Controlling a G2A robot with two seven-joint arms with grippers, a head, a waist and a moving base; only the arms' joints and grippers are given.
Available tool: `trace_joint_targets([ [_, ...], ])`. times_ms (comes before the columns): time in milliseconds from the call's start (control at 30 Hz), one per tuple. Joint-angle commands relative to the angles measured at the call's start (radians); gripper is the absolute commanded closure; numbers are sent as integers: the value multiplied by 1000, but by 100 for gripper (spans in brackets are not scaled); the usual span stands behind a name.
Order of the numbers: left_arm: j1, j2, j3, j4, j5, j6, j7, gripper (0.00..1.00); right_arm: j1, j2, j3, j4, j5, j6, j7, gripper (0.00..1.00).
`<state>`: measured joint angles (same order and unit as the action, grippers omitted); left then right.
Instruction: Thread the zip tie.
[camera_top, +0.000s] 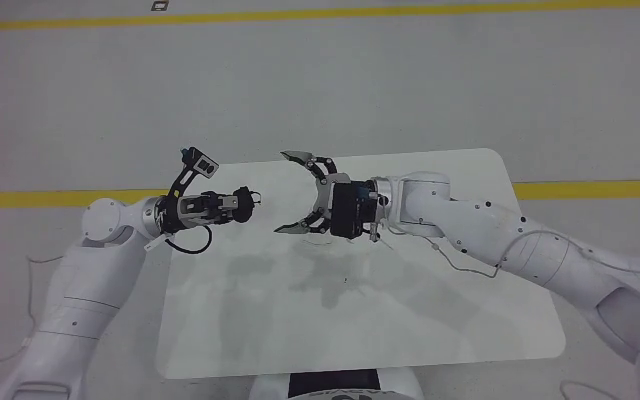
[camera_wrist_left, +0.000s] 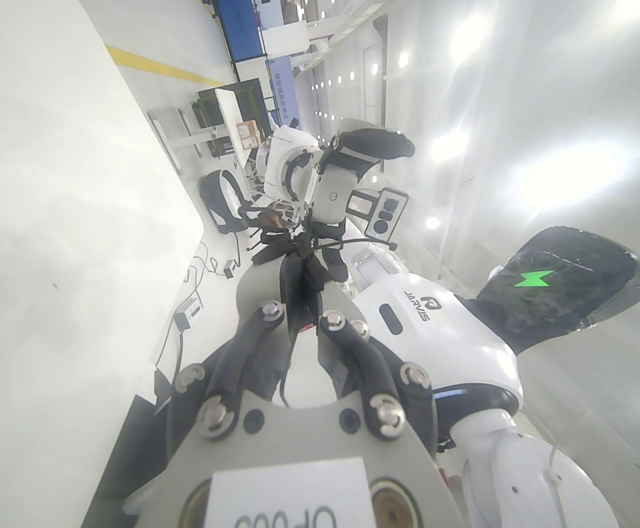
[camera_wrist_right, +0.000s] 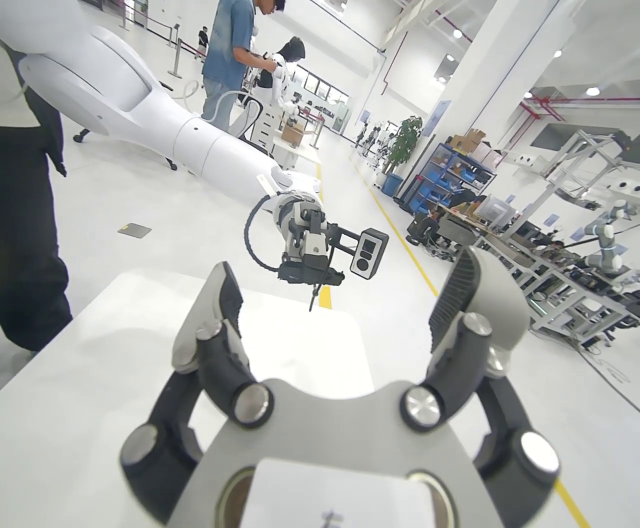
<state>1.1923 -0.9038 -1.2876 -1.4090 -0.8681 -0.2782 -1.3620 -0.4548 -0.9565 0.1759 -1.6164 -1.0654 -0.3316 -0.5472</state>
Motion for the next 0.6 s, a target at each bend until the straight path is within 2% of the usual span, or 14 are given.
trace_joint_targets([
  [0, 11, -4, 5, -5, -53, 21, 36, 100, -21, 0, 19, -3, -17, 34, 0, 0],
  [200, 40, -20, 18, -12, -233, 78, 95, 100, -97, 6, 78, -21, -129, 149, 23, 0],
  [300, 53, -30, 33, -15, -314, 112, 108, 100, -128, 13, 98, -28, -210, 185, 104, 0],
  [367, 60, -36, 45, -18, -364, 137, 119, 100, -160, 15, 120, -47, -213, 217, 121, 0],
  [433, 61, -41, 50, -22, -388, 147, 130, 100, -179, 17, 133, -51, -249, 234, 146, 0],
  [467, 50, -41, 45, -30, -357, 127, 126, 100, -183, 18, 140, -57, -274, 237, 158, 0],
  [567, 50, -41, 45, -30, -357, 127, 126, 100, -183, 18, 140, -57, -274, 237, 158, 0],
])
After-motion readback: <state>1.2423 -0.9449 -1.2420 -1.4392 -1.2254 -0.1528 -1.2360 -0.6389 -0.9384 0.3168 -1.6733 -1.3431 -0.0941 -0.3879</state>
